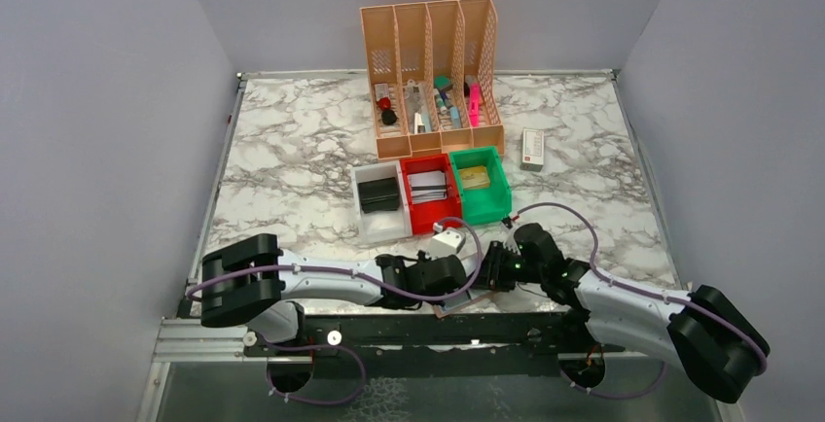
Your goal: Take the credit cards out of the card holder
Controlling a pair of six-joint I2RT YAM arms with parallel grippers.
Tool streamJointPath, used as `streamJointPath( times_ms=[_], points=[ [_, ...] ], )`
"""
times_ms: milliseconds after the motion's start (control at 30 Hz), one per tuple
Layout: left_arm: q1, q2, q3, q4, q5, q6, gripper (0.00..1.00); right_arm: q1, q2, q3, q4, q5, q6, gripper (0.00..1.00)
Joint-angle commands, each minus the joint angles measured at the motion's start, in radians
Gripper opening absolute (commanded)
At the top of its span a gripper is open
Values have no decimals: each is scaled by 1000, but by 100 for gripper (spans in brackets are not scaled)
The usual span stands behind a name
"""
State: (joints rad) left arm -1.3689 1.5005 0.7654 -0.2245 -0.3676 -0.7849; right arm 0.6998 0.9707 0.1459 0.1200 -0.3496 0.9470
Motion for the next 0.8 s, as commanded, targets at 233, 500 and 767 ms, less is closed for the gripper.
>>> streamJointPath(
  times_ms=[233,500,767],
  points=[
    [-6,-15,-36,-16,31,-4,21,-3,129,22,108,-112,-51,21],
    [-10,42,-35,-13,34,-16,8,-4,82,9,104,-82,-25,1],
    [-12,75,-62,-16,32,-28,0,-6,-36,22,-15,-7,-42,1]
  ],
)
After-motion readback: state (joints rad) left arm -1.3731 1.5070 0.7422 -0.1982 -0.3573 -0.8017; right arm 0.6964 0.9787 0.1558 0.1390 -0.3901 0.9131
